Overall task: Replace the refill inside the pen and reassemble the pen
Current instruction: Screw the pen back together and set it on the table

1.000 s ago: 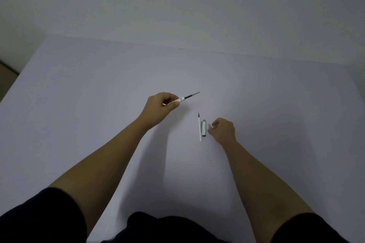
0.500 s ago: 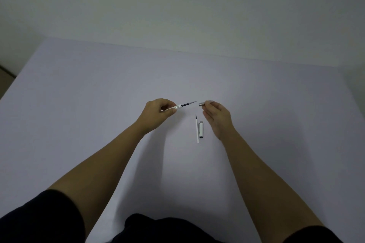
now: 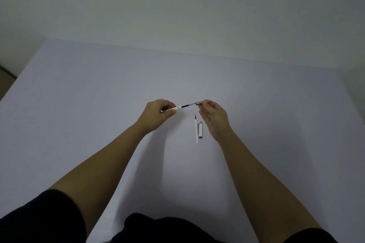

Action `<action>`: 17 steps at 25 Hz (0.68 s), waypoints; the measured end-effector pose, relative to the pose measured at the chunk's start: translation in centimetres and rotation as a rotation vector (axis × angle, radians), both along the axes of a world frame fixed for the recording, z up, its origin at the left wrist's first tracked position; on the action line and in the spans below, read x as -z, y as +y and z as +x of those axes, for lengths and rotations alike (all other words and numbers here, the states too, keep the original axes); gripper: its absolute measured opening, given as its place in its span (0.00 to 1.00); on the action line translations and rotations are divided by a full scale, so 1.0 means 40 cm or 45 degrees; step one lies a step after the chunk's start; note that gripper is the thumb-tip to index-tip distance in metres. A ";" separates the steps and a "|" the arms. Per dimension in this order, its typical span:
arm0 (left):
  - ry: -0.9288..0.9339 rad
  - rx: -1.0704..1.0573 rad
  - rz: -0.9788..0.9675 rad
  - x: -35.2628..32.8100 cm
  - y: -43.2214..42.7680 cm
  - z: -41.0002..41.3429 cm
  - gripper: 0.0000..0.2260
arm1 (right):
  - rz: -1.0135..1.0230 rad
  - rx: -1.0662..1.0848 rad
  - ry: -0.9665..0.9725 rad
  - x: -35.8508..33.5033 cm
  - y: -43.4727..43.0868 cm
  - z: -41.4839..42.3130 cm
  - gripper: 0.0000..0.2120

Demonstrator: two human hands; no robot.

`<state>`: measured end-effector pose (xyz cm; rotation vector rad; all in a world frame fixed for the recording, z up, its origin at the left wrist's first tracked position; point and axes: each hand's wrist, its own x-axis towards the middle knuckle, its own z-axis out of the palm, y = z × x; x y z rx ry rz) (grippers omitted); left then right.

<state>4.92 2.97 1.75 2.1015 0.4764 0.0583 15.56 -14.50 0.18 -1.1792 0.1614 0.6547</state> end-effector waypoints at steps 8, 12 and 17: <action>-0.022 0.059 0.006 -0.016 -0.009 0.003 0.06 | -0.017 -0.122 -0.098 -0.006 0.006 -0.013 0.04; -0.027 0.075 0.049 -0.021 -0.007 0.007 0.06 | -0.012 -0.178 -0.160 -0.010 0.008 -0.024 0.04; -0.047 0.096 0.076 -0.024 0.003 0.002 0.05 | -0.156 -0.280 -0.299 -0.022 -0.001 -0.022 0.04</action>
